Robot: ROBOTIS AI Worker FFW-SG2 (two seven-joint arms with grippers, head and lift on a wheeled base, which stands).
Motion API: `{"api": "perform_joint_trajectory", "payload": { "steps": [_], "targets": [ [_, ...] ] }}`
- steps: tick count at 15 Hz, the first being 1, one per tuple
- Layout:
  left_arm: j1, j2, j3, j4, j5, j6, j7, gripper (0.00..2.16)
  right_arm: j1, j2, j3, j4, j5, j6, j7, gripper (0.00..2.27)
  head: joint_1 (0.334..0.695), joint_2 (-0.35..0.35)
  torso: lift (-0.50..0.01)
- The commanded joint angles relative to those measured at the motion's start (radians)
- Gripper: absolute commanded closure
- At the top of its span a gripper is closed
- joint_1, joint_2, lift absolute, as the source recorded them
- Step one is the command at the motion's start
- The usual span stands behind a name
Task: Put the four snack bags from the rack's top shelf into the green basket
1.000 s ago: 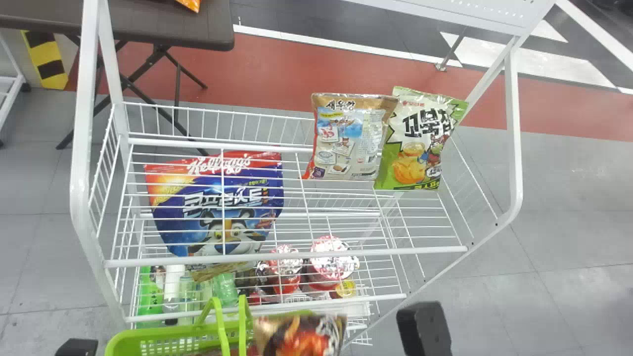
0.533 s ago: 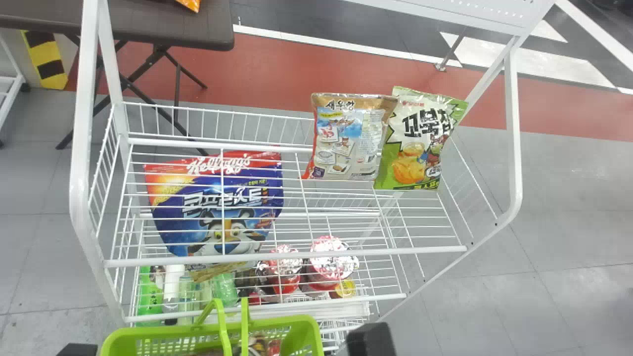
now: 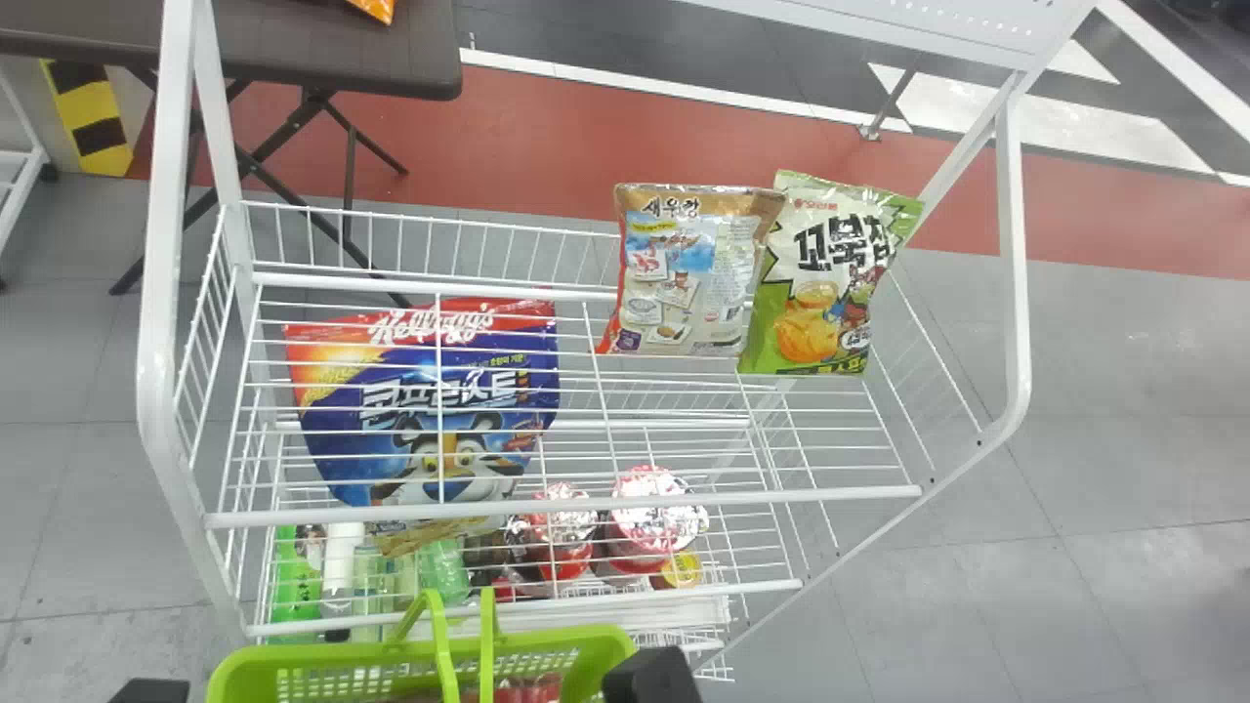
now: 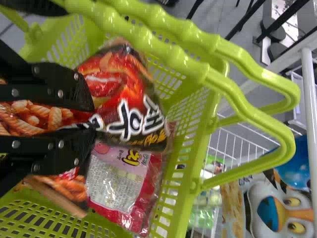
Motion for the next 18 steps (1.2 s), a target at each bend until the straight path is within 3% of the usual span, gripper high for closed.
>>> {"api": "perform_joint_trajectory", "payload": {
  "steps": [1, 4, 6, 10, 13, 18],
  "targets": [
    [-0.003, -0.001, -0.003, 0.002, -0.002, 0.0, 0.001, 2.05, 0.009, -0.003, -0.063, 0.006, 0.012, -0.121, 0.01, 0.05, 0.695, -0.35, 0.0],
    [-0.003, -0.002, -0.003, 0.001, -0.005, 0.003, 0.001, 2.05, 0.009, 0.008, -0.132, 0.04, -0.001, -0.339, 0.007, 0.05, 0.695, -0.35, 0.0],
    [0.002, -0.002, -0.003, -0.006, -0.005, 0.003, 0.001, 2.05, -0.002, 0.023, -0.161, 0.087, -0.004, -0.572, -0.041, 0.05, 0.695, -0.35, 0.0],
    [0.006, -0.002, -0.005, -0.012, -0.007, 0.003, 0.0, 2.05, -0.122, 0.036, -0.172, 0.314, -0.002, -1.136, -0.306, 0.05, 0.695, -0.35, 0.0],
    [0.011, -0.001, -0.006, -0.019, -0.011, 0.003, 0.001, 2.05, -0.296, 0.049, -0.179, 0.449, 0.021, -1.109, -0.403, 0.05, 0.695, -0.35, 0.0],
    [0.014, -0.002, -0.005, -0.023, -0.016, 0.015, 0.006, 2.05, -0.549, 0.069, -0.182, 0.659, 0.035, -1.044, -0.432, 0.08, 0.695, -0.35, 0.0]
  ]
}}
